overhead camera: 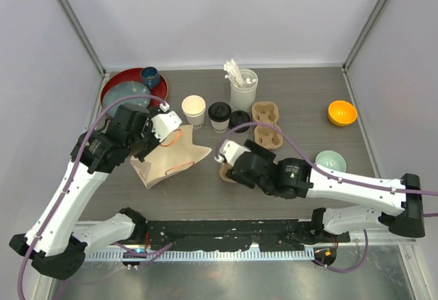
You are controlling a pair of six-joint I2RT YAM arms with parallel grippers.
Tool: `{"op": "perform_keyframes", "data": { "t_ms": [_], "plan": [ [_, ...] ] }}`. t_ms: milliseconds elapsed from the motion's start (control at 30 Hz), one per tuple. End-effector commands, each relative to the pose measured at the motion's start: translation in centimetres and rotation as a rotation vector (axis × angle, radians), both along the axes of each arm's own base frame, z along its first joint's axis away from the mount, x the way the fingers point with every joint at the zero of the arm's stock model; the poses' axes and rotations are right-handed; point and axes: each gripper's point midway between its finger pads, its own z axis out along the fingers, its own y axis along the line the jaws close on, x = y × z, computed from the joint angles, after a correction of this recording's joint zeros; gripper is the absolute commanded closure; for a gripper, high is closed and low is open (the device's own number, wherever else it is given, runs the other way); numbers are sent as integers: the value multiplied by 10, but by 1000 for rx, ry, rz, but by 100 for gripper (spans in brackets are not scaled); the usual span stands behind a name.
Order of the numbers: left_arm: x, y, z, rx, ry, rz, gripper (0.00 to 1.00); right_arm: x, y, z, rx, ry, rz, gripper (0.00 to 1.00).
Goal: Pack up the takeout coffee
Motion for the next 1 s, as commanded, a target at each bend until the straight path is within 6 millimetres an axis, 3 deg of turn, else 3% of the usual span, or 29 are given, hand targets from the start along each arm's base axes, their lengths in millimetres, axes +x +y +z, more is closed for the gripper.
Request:
{"op": "perform_keyframes", "data": {
  "t_ms": [0,67,200,267,567,767,867,967],
  "plan": [
    [3,-8,7,-42,-11,-13,100,40,26,48,527,-89,-547,23],
    [3,-9,7,-45,-11,-15,100,42,20,33,644,-22,-779,23],
    [4,-10,9,-52,-16,-17,100,44,29,-24,634,149,-933,23],
    [3,-12,9,-56,-13,-23,100,51,23,-46,597,187,-1003,22],
    [2,-14,10,-69,-14,-37,100,48,13,-97,470,258,-1076,14],
    [1,-13,11,-65,-14,-43,100,43,7,-126,444,308,-1108,13],
    [2,-14,13,-67,-20,-45,100,48,-3,-139,443,316,-1143,21],
    [1,-15,13,-69,-16,-50,100,54,0,-140,472,317,-1130,28]
  ]
}}
